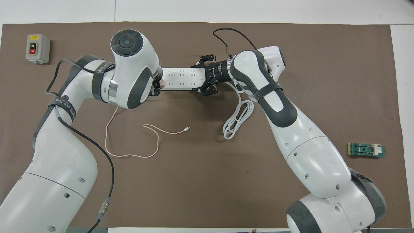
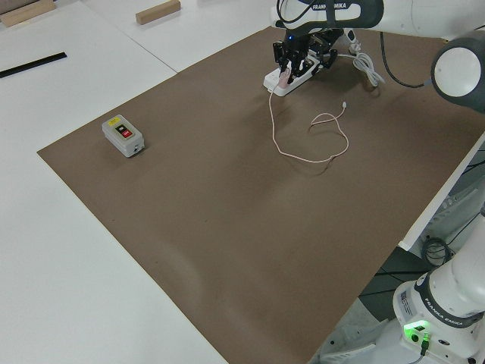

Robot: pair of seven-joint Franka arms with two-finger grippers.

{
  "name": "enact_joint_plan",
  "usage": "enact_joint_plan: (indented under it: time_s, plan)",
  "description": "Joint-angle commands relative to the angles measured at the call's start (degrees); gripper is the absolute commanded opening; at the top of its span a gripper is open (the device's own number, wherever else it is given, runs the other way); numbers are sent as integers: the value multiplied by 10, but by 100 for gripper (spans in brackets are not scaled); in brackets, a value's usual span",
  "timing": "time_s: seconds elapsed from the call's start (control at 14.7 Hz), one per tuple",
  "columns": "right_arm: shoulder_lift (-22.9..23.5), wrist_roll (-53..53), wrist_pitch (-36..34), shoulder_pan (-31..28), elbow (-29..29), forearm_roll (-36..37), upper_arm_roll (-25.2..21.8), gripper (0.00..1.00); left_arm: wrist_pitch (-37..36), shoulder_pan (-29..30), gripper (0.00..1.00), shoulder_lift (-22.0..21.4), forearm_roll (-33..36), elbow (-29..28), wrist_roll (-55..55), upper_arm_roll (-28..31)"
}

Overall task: Unplug charger and place it aside
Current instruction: 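Unplug the charger with the left gripper while the right gripper holds the strip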

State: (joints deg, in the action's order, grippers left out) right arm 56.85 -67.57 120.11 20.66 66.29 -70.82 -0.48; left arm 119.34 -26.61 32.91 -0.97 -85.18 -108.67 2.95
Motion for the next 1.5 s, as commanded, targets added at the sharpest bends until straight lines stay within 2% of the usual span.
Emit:
enact_joint_plan:
  time_s: [0.0, 0.2, 0.68, 0.82, 0.88, 1.02, 1.23, 1.29, 1.43]
  plan:
    - [-2, 16, 10, 0, 9, 8, 4, 67, -8, -3, 0, 0, 12, -3, -4, 3]
    - [-2, 16, 10, 0, 8, 7, 4, 67, -27, -2, 0, -11, 14, 0, -3, 4]
    - [-2, 16, 11, 0, 8, 7, 4, 67, -100, -2, 0, -71, 17, 13, 7, 3]
    - [-2, 15, 11, 0, 8, 7, 4, 67, -100, -1, 0, -74, 16, 8, 65, 3]
    - [-2, 11, 12, 0, 8, 7, 4, 73, -100, -1, 0, -74, 15, 6, 94, 3]
    - [-3, 2, 11, 3, 5, 8, 4, 98, -105, 3, 0, -80, 15, -4, 188, 2]
    - [-16, -12, 10, 3, 5, 11, 4, 100, -125, 8, 0, -90, 15, -19, 343, 3]
    - [-21, -22, 9, 3, 5, 13, 4, 100, -152, 9, 0, -96, 15, -25, 413, 3]
    - [-30, -30, 4, 2, 7, 16, 3, 100, -162, 29, 0, -136, 15, -69, 526, 3]
